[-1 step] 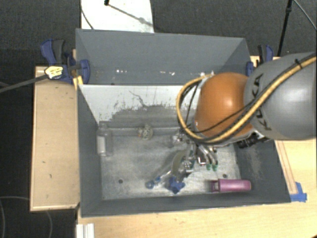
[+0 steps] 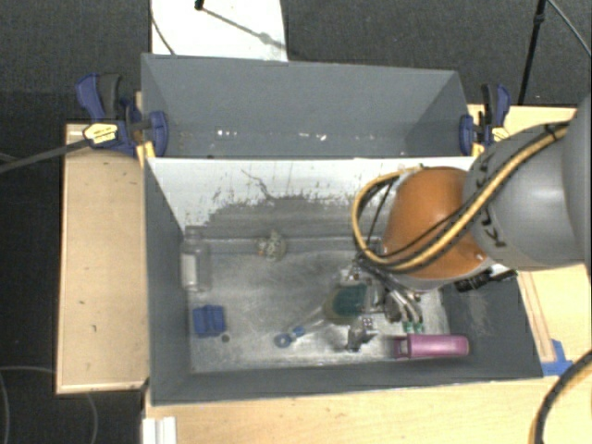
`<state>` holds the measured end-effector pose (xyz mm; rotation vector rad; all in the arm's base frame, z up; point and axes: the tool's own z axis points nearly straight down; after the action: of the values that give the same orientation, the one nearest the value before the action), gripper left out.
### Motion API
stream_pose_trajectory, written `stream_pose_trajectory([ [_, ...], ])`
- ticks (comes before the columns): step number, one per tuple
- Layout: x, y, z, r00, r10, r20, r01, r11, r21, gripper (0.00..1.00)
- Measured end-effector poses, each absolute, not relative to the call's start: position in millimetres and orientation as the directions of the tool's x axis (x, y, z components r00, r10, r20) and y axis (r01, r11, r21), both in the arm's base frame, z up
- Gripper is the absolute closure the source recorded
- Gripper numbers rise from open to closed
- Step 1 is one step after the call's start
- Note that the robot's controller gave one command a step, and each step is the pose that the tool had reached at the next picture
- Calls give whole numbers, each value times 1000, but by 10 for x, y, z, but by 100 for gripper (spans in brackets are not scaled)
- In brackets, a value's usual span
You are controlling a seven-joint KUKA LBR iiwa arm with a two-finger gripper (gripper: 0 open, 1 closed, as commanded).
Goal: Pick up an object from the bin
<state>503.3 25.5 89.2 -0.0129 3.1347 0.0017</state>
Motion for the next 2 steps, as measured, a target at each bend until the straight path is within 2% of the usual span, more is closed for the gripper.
stream_pose_trajectory([
  [1,5019,248,866,-1000,-5,-2,-5,1000,1,100],
  [2,5407,902,944,-925,-379,-6,-379,925,1,100],
])
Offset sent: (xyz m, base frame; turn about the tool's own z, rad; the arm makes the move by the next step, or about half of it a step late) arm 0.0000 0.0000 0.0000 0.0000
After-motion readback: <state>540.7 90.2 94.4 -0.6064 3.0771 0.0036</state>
